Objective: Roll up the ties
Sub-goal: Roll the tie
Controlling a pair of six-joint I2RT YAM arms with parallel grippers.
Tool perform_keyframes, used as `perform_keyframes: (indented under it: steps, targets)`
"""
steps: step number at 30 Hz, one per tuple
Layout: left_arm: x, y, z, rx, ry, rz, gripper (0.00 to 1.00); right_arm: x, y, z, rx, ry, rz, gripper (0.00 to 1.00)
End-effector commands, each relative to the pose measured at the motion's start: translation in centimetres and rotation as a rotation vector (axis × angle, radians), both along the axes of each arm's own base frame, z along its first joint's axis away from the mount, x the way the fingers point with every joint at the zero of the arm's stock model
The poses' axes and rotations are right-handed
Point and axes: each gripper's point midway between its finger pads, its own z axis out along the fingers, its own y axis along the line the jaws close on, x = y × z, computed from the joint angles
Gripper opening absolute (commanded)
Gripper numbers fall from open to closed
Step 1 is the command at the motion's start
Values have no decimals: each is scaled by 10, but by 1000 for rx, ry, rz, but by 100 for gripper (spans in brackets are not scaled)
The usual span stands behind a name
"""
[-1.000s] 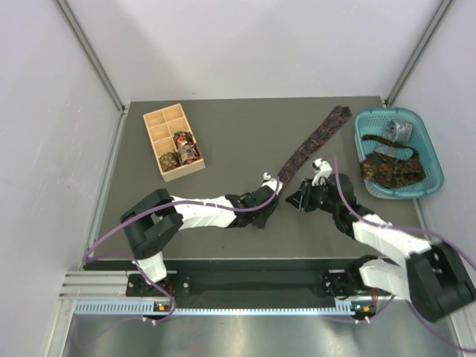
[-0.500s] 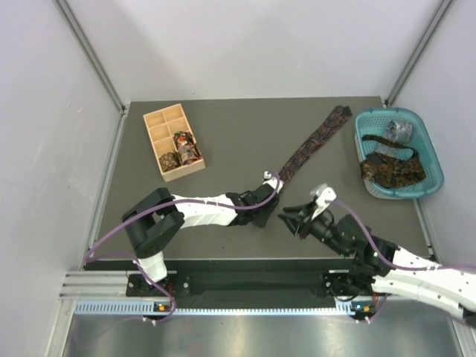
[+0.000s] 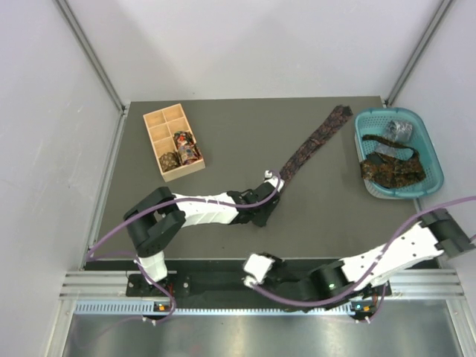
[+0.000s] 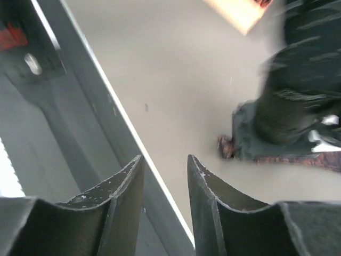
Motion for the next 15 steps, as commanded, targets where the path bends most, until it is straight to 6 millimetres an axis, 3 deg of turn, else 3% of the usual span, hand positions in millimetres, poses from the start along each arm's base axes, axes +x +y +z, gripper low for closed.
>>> perform_keyframes:
  steps: [1,6,8,9,10,15]
  targets:
    - [-34,54,-61,226,182,4,30,11,-3,-33,-180,-55,-100,39]
    - [-35,56,-62,250,195,15,30,35,-8,-97,-440,-21,-174,46]
    - [-36,58,-63,271,211,18,30,48,-3,-102,-505,-14,-209,47]
    - [-37,58,-63,272,216,18,29,53,-10,-116,-596,-41,-228,48]
    - [-38,59,-62,282,226,18,29,62,-2,-112,-602,-41,-259,48]
    - [-42,61,-63,304,259,11,28,93,-3,-125,-757,-70,-354,49]
